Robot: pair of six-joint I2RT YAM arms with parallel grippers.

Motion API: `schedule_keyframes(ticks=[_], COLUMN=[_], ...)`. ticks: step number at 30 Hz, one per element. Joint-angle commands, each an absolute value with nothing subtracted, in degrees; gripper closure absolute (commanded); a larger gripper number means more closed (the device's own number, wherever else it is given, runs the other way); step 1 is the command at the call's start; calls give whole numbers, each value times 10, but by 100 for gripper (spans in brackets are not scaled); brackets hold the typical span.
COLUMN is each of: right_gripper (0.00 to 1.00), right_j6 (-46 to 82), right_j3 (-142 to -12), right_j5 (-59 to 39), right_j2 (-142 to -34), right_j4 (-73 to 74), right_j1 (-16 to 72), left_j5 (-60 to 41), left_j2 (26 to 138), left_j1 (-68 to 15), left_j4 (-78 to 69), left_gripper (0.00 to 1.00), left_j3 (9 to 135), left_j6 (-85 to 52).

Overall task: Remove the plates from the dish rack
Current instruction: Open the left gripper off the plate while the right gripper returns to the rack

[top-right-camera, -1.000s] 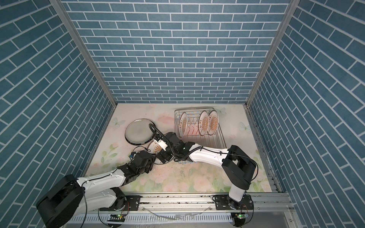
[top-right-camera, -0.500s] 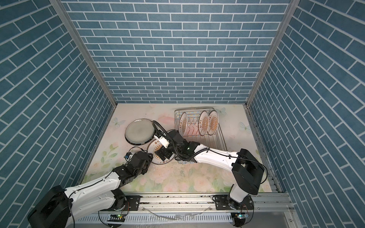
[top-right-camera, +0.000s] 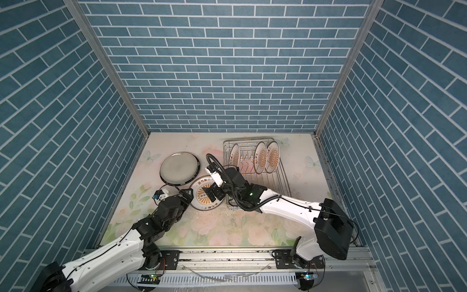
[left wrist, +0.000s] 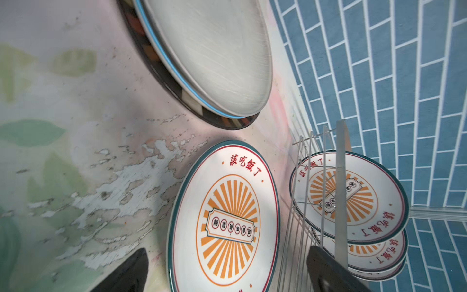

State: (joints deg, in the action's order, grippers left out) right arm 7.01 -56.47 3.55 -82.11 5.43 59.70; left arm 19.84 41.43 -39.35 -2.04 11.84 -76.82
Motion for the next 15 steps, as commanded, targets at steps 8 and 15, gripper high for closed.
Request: schedule_keyframes(ticks=[8,15], right_gripper=[1,1], right_j6=[145,188], right_j3=[-544,-549], right_j5=[88,107], right_j2=[-758,-744], right_j4=[52,18], right_j1=[529,456], left_j5=[117,18], left_j2=[319,336], left_j1=[-392,-393], left_j4=[-202,-256], left_gripper=[0,1], left_j3=[61,89], left_j6=[-535,-455])
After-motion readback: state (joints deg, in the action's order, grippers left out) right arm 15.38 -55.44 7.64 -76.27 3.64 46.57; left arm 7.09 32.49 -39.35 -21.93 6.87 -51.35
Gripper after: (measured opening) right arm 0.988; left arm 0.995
